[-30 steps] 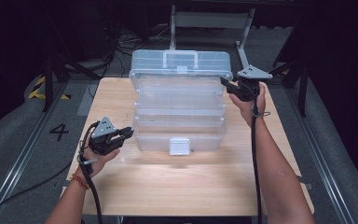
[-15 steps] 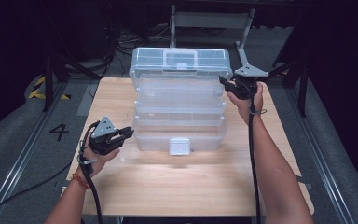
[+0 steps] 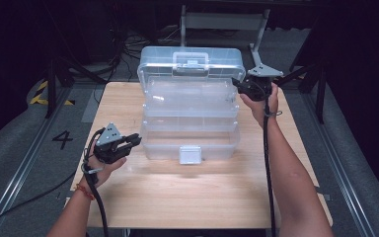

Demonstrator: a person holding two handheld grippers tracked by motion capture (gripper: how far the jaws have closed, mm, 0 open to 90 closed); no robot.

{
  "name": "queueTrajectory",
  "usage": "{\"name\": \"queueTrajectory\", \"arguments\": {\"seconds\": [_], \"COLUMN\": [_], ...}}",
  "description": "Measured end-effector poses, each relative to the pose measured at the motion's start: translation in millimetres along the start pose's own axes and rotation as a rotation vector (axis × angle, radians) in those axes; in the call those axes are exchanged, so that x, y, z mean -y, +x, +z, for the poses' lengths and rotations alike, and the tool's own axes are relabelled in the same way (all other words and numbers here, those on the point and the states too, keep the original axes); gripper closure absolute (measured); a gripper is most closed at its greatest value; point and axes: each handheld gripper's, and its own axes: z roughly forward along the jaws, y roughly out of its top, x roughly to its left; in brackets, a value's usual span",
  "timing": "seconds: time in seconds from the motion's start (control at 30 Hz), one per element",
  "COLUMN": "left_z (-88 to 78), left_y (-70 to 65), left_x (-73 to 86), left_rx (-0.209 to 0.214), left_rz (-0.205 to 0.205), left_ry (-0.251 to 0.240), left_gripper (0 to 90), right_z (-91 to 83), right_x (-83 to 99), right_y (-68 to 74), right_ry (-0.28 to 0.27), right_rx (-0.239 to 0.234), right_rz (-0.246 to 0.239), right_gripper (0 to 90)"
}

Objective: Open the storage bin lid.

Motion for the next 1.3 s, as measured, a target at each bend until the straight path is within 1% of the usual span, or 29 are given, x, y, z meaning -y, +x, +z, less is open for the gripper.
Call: {"name": "queueTrajectory", "arguments": {"seconds": [0.13,0.23,0.37,0.5,0.53,0.6,0.7,0.73,0.83,0.93,0.97,1.0,1.07,1.13,1.17,1.2,1.23,1.27,1.3], "left_z": [0.0,0.0,-0.2,-0.5,-1.2,-3.3,-7.3,-7.8,-6.0,-3.9,-3.6,-3.6,-4.2,-4.2,-4.4,-4.0,-4.0,-4.0,-4.4], "left_y": [0.1,0.5,0.8,-1.8,-2.4,-5.3,-7.0,-7.1,-8.1,-10.2,-10.6,-10.6,-10.1,-8.7,-7.6,-7.0,-6.8,-6.8,-6.6], "left_x": [-0.1,0.1,0.2,-0.1,-0.4,-0.8,0.0,1.4,6.0,11.2,12.4,12.4,15.3,18.5,21.0,24.2,26.7,26.7,30.1], "left_rx": [-0.001,0.000,-0.003,-0.009,-0.012,-0.012,-0.008,-0.021,-0.026,-0.029,-0.027,-0.027,-0.025,-0.020,-0.017,-0.011,-0.015,-0.015,-0.011], "left_rz": [0.003,0.003,0.005,0.014,0.021,0.019,0.022,0.031,0.048,0.079,0.087,0.087,0.104,0.107,0.100,0.105,0.112,0.112,0.109], "left_ry": [0.000,-0.003,-0.001,0.016,0.016,0.010,0.009,0.009,0.053,0.107,0.121,0.121,0.150,0.176,0.187,0.198,0.216,0.216,0.227], "left_gripper": [78.0,77.6,76.6,75.3,75.2,75.0,74.5,74.2,73.6,72.1,71.9,71.5,71.3,71.1,71.1,71.1,71.1,71.0,71.0], "right_z": [2.5,4.0,5.5,8.0,8.5,10.1,10.9,10.8,10.9,11.7,12.0,12.0,13.1,15.9,17.6,19.6,21.4,22.7,22.7], "right_x": [-2.1,-3.1,-5.3,-8.9,-9.2,-8.8,-8.9,-8.9,-9.6,-10.8,-11.1,-11.1,-11.2,-10.2,-10.2,-10.1,-10.2,-10.4,-10.4], "right_y": [-3.1,-3.5,-5.0,-7.2,-8.0,-10.0,-10.7,-11.0,-12.3,-12.4,-12.6,-12.6,-14.4,-16.8,-18.4,-20.2,-20.7,-20.7,-20.7], "right_ry": [-0.001,-0.002,0.007,0.019,0.017,0.011,0.006,0.006,0.011,0.015,0.019,0.019,0.024,0.025,0.024,0.024,0.023,0.022,0.022], "right_rx": [-0.008,-0.003,-0.006,-0.007,-0.009,-0.015,-0.014,-0.015,-0.019,-0.016,-0.015,-0.015,-0.018,-0.027,-0.028,-0.035,-0.038,-0.036,-0.036], "right_rz": [0.011,0.003,0.007,0.012,0.019,0.037,0.026,0.026,0.028,0.025,0.027,0.027,0.027,0.041,0.054,0.063,0.070,0.072,0.072], "right_gripper": [66.0,66.1,66.3,67.1,67.5,68.0,68.5,68.8,69.2,70.7,71.8,71.8,74.5,74.6,74.6,74.7,74.7,74.7,74.7]}}
